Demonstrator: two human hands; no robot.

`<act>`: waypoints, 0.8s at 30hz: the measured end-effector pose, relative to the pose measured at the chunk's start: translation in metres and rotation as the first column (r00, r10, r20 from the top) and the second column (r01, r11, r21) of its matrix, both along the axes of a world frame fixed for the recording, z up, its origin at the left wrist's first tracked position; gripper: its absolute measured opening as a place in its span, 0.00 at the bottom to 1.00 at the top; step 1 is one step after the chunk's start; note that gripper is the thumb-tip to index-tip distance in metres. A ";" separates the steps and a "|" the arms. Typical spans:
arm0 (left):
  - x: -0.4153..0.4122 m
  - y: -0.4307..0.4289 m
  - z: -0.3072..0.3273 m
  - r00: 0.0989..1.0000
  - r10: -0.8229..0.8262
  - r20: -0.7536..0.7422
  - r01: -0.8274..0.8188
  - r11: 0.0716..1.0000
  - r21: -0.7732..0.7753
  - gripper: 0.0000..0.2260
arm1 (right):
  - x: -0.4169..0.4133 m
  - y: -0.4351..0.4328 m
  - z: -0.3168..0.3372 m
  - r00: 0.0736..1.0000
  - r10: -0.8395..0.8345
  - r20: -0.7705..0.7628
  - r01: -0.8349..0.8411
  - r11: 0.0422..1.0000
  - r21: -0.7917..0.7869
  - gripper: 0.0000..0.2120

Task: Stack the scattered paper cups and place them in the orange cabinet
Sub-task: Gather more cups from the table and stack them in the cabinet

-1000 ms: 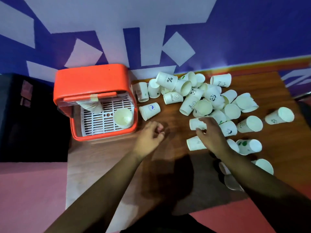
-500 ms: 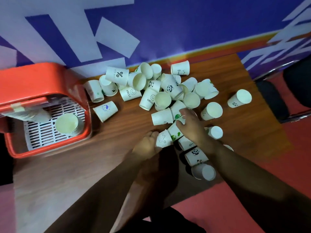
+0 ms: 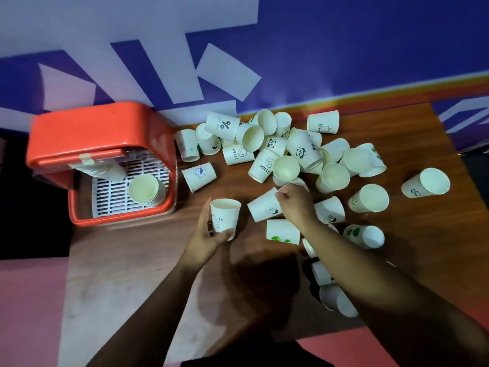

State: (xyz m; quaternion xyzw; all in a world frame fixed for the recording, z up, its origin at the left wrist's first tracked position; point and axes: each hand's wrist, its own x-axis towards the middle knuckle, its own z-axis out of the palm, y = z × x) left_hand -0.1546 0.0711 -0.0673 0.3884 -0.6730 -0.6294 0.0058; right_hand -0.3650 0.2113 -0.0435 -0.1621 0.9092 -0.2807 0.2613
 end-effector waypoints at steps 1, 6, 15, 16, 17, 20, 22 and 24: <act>0.000 -0.001 0.002 0.999 0.031 -0.012 -0.031 0.999 0.036 0.41 | 0.001 0.000 0.005 1.000 0.014 0.022 -0.013 0.999 -0.030 0.08; 0.008 -0.011 0.014 0.986 0.141 -0.094 -0.127 0.982 0.142 0.45 | 0.006 -0.004 0.019 0.891 -0.168 0.421 0.284 0.931 -0.229 0.06; 0.028 -0.039 0.022 0.986 0.126 -0.113 -0.106 0.979 0.173 0.42 | 0.034 -0.033 0.028 0.477 -0.183 0.860 0.562 0.816 -0.138 0.05; 0.032 -0.041 0.023 0.985 0.134 -0.113 -0.113 0.978 0.175 0.43 | 0.038 -0.036 0.029 0.434 -0.168 0.885 0.584 0.801 -0.135 0.05; 0.035 -0.044 0.023 0.984 0.139 -0.112 -0.119 0.978 0.172 0.44 | 0.041 -0.038 0.031 0.401 -0.150 0.904 0.602 0.787 -0.137 0.05; 0.049 -0.050 0.025 0.984 0.147 -0.104 -0.130 0.978 0.161 0.45 | 0.050 -0.043 0.037 0.353 -0.113 0.929 0.654 0.740 -0.158 0.04; 0.059 -0.055 0.027 0.982 0.150 -0.116 -0.134 0.981 0.137 0.41 | 0.055 -0.046 0.041 0.351 -0.113 0.930 0.677 0.716 -0.168 0.08; 0.067 -0.059 0.034 0.980 0.149 -0.135 -0.135 0.985 0.109 0.39 | 0.059 -0.047 0.043 0.375 -0.128 0.918 0.676 0.716 -0.176 0.15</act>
